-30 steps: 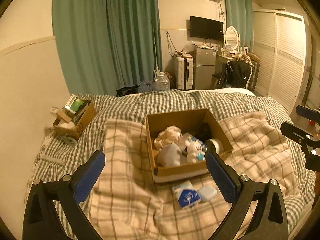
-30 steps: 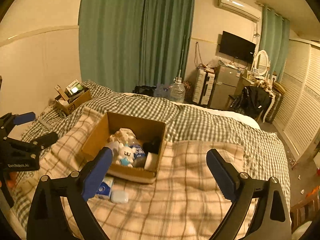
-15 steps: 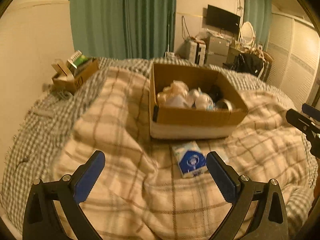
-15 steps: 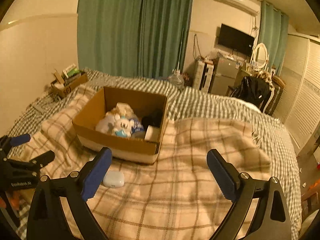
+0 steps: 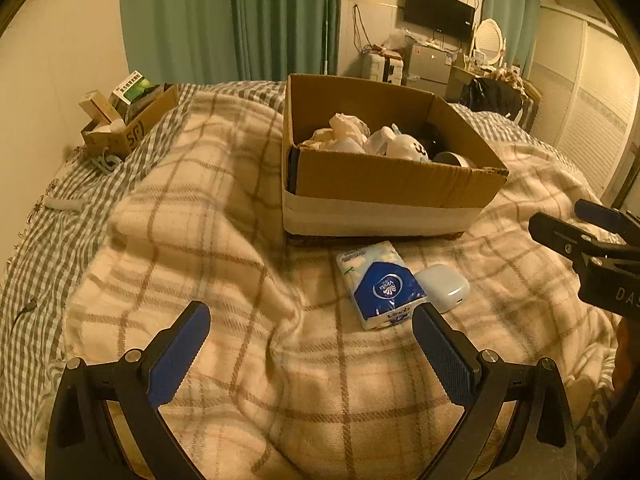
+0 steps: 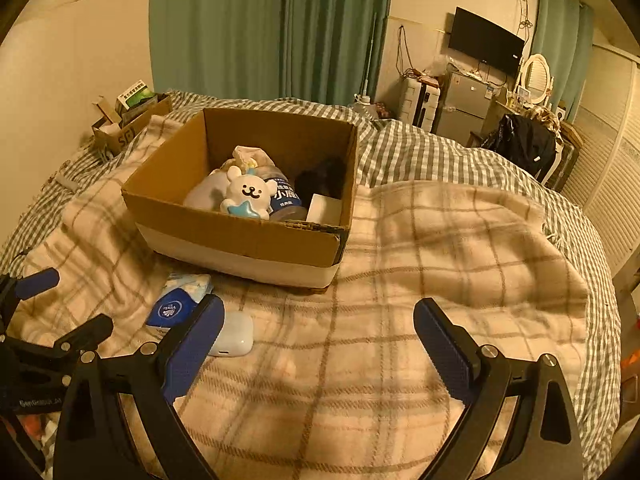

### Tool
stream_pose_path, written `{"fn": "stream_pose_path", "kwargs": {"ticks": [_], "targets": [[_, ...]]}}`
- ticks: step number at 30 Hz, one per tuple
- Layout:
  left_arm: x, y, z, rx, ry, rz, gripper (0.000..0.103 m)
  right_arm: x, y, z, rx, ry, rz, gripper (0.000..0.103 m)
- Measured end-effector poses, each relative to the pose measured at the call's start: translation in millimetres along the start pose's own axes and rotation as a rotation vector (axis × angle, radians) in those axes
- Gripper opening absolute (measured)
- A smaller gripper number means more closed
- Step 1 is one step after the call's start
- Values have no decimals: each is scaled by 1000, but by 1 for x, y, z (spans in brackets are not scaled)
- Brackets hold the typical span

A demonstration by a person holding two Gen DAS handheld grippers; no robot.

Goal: Organize objects
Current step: 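Drop blue tissue pack with left tool while right tool drops earbud case into box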

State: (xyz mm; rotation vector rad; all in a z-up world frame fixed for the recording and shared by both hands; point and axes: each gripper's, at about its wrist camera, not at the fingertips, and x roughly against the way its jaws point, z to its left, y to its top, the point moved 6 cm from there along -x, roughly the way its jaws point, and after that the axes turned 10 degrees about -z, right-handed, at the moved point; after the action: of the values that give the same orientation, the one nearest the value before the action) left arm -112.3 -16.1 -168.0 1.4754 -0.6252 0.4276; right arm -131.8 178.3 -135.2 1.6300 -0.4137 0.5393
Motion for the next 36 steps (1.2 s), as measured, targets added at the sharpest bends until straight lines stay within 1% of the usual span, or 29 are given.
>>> {"fn": "stream_pose_path", "kwargs": {"ticks": [6, 9, 13, 16, 18, 20, 22, 25, 27, 28, 31, 33, 36], "targets": [[-1, 2, -9, -15, 15, 5, 103, -4, -1, -2, -15, 4, 10, 96], [-5, 3, -20, -31, 23, 15, 103, -4, -1, -6, -39, 9, 17, 96], [-13, 3, -29, -35, 15, 36, 103, -5, -2, -14, -83, 16, 23, 96], [-27, 1, -31, -17, 15, 60, 103, -8, -3, -18, -104, 14, 36, 96], [-40, -2, -33, -7, 25, 94, 103, -10, -5, -19, -112, 15, 43, 96], [-50, -3, -36, 0, 17, 108, 102, -11, -5, -18, -111, 15, 46, 96], [-59, -4, -40, -4, 9, 122, 99, -12, -6, -17, -106, 14, 51, 96], [-72, -7, -48, -19, -8, 141, 87, -15, -9, -15, -96, 13, 63, 96], [-82, -13, -50, -13, -49, 187, 62, -18, -11, -14, -90, 10, 72, 96], [-84, -16, -51, -7, -65, 200, 60, -19, -12, -13, -87, 10, 77, 96], [-80, -17, -51, 0, -76, 183, 59, -20, -14, -12, -81, 12, 83, 96], [-73, -15, -49, 3, -79, 170, 56, -21, -14, -11, -78, 13, 85, 96], [-49, -8, -40, -4, -72, 121, 56, -20, -14, -9, -70, 13, 81, 96]]}}
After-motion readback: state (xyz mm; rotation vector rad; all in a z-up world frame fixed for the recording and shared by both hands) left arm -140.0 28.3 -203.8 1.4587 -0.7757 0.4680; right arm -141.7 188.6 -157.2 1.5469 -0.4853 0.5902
